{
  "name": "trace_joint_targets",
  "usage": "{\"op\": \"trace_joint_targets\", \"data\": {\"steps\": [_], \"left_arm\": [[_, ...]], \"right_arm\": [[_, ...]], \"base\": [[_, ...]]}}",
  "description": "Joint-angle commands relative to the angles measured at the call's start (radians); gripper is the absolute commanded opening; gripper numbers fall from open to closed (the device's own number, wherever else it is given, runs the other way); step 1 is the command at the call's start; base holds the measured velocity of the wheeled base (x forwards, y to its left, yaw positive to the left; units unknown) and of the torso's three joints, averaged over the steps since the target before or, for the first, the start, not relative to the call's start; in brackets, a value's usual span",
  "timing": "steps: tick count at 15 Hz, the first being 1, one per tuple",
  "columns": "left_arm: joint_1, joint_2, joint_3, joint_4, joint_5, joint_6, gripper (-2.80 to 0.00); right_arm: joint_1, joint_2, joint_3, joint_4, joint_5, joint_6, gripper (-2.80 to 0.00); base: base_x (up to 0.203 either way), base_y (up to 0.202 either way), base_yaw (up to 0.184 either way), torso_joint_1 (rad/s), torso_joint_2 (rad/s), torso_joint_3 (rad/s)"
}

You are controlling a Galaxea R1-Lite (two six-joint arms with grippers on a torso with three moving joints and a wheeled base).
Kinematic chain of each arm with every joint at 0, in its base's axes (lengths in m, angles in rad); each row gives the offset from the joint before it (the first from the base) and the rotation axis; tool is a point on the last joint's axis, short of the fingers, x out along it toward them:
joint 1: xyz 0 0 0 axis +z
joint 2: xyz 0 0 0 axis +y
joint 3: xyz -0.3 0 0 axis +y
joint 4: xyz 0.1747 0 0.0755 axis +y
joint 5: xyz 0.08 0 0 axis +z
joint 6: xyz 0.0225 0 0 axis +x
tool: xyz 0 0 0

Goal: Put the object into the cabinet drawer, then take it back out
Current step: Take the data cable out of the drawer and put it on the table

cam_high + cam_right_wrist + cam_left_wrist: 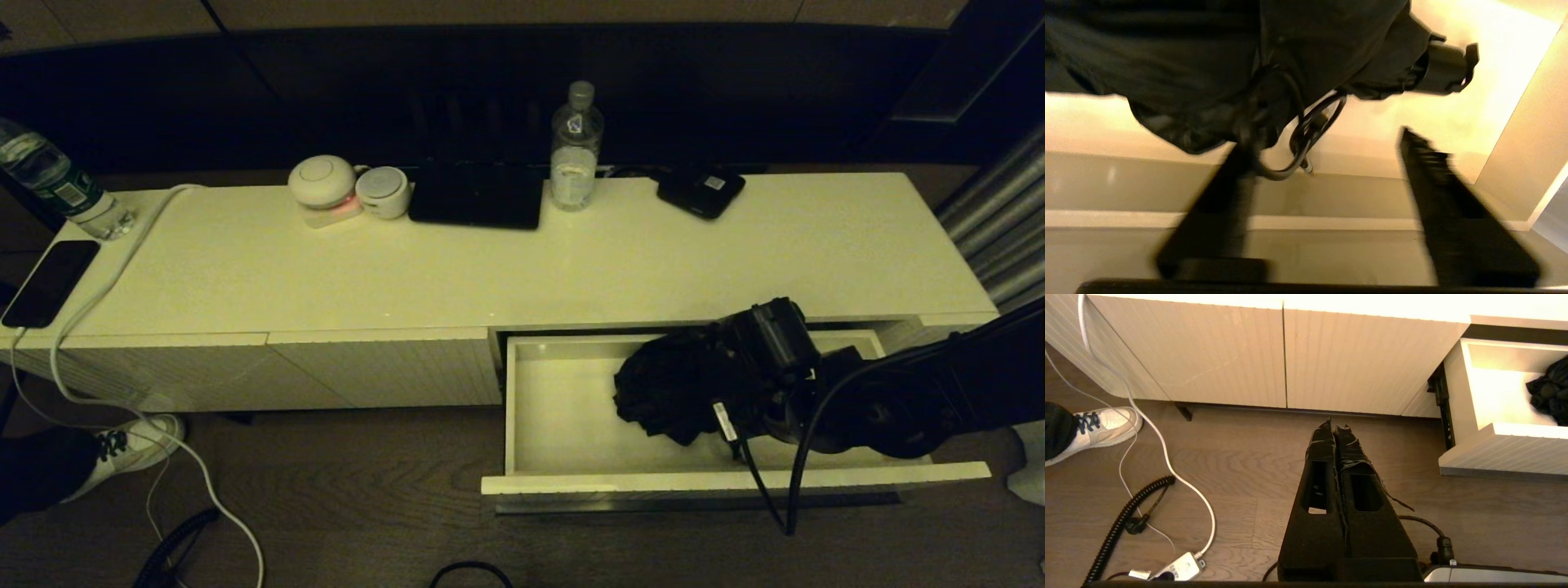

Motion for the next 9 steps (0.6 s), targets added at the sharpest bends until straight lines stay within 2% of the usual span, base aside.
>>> {"op": "trace_joint_targets", "data": {"steps": [1,9], "left_arm": [[0.000,-0.002,0.000,0.000,0.001,-0.001,-2.80],[0.000,-0.002,0.000,0.000,0.001,-0.001,-2.80]], "right_arm": [[0.001,-0.009,0.004,0.006,-0.003,-0.005,-2.80],[0.033,-0.028,0.025,0.015,-0.014,-0.025,-2.80]], "base": [[0.000,0.000,0.000,0.000,0.00,0.000],[0.000,0.000,0.000,0.000,0.00,0.000]]}}
